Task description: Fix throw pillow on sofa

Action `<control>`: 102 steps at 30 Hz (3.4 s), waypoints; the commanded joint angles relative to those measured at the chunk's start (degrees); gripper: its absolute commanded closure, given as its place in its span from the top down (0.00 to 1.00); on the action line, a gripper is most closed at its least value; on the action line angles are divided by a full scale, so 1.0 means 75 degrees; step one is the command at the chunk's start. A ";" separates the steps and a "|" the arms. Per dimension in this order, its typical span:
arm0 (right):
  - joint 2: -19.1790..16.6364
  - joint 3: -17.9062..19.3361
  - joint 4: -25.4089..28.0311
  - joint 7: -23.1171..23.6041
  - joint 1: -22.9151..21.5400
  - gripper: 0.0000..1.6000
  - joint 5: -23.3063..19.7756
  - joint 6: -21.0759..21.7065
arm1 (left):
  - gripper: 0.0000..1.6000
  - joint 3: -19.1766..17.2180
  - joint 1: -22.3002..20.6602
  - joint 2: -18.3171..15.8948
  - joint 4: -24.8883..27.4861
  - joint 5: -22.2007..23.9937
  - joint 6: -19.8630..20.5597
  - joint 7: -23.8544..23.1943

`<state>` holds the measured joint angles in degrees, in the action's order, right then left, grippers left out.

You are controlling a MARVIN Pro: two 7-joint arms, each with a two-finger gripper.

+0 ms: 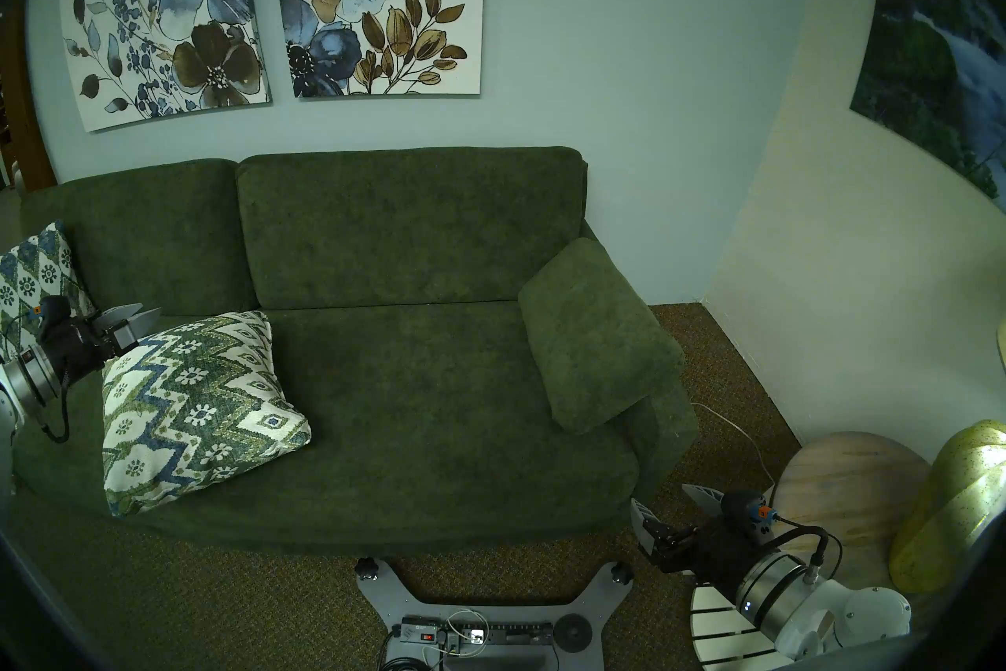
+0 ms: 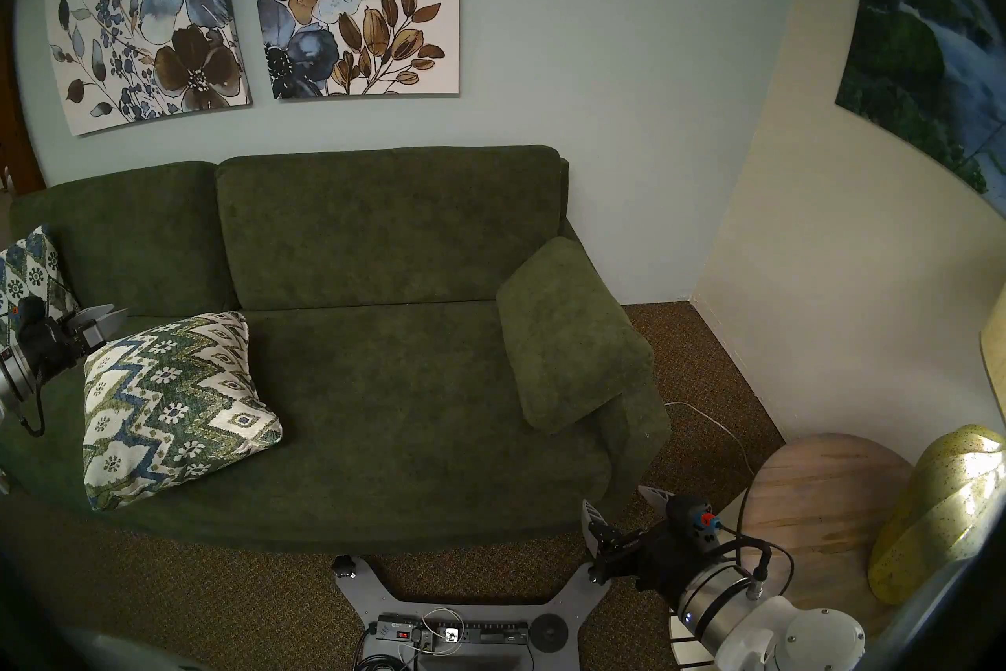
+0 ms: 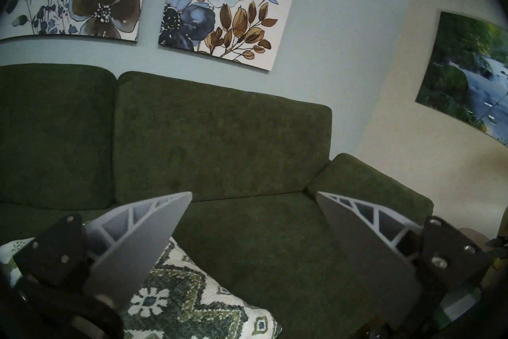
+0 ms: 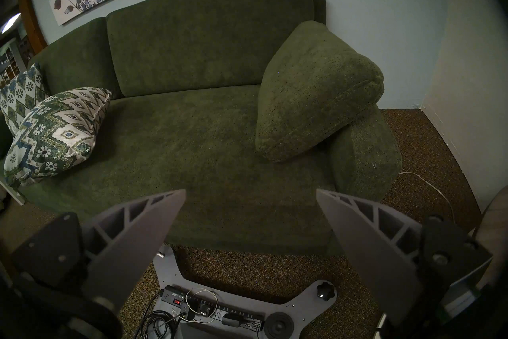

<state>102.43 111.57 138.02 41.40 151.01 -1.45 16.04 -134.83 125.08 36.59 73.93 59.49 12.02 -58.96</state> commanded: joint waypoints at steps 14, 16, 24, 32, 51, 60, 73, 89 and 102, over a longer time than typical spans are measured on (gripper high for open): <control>-0.0002 0.0003 0.0076 0.0026 -0.0016 1.00 -0.0005 -0.0004 | 1.00 -0.0840 0.0795 -0.0143 -0.1713 -0.0841 -0.1400 -0.2053; -0.0001 0.0003 0.0076 0.0027 -0.0016 1.00 -0.0004 -0.0003 | 1.00 -0.0785 0.0760 -0.0123 -0.1805 -0.0928 -0.1536 -0.2007; 0.0005 0.0005 0.0076 0.0033 -0.0018 1.00 0.0000 -0.0003 | 1.00 -0.0238 0.0403 -0.0463 -0.2560 -0.1220 -0.1548 -0.1607; 0.0011 0.0007 0.0074 0.0038 -0.0022 1.00 0.0005 -0.0005 | 1.00 0.0562 -0.0204 -0.0800 -0.3786 -0.1529 -0.1836 -0.1280; 0.0024 0.0012 0.0073 0.0052 -0.0029 1.00 0.0015 -0.0005 | 1.00 0.2392 -0.1828 -0.0995 -0.5699 -0.2279 -0.3030 -0.1137; 0.0031 0.0014 0.0071 0.0057 -0.0032 1.00 0.0020 -0.0006 | 1.00 0.3054 -0.2616 -0.0902 -0.6063 -0.2542 -0.2959 -0.0450; 0.0040 0.0018 0.0073 0.0068 -0.0035 1.00 0.0027 -0.0004 | 1.00 0.4049 -0.3643 -0.0899 -0.6842 -0.3158 -0.2902 -0.0220; 0.0051 0.0022 0.0070 0.0078 -0.0041 1.00 0.0036 -0.0006 | 1.00 0.5054 -0.4733 -0.0623 -0.7307 -0.3895 -0.2267 0.0382; 0.0061 0.0024 0.0063 0.0084 -0.0049 1.00 0.0044 -0.0009 | 1.00 0.5689 -0.5695 -0.0240 -0.7380 -0.4411 -0.1440 0.1046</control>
<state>102.97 111.76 137.96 41.93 150.70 -1.05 16.04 -93.45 87.23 33.71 18.00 27.37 -0.83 -52.12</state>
